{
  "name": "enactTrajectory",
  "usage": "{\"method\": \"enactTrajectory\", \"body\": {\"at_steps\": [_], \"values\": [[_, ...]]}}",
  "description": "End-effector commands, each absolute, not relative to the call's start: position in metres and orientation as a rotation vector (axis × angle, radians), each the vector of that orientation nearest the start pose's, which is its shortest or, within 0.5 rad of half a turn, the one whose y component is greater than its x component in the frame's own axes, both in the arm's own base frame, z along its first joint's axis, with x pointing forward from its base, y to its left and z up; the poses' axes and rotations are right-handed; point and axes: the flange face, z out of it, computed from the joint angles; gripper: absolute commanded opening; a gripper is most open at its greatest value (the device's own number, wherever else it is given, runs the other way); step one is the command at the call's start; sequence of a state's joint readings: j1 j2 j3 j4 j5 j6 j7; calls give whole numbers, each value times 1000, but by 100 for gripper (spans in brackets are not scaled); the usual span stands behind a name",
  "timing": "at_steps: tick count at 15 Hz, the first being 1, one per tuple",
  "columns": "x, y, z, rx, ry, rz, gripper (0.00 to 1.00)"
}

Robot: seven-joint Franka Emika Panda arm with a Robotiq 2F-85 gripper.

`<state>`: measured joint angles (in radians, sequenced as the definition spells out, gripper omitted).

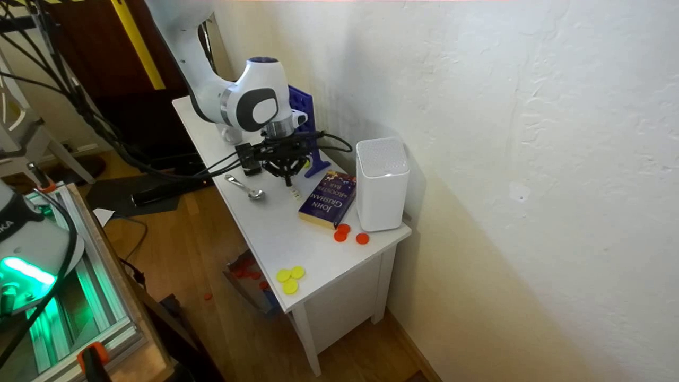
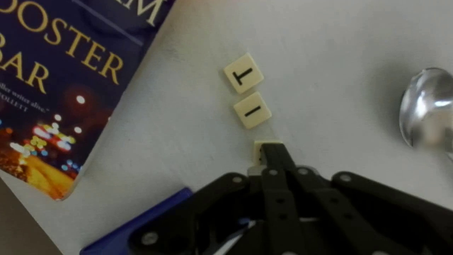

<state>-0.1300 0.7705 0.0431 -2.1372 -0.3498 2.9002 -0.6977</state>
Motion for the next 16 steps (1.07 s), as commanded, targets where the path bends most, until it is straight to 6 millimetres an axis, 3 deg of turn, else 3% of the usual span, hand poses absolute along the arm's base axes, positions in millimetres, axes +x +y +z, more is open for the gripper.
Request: {"method": "enactTrajectory", "body": {"at_steps": [1, 16], "values": [[529, -26, 28, -2747, -1583, 54, 0], [525, -36, 30, -2638, -1752, 66, 0]]}}
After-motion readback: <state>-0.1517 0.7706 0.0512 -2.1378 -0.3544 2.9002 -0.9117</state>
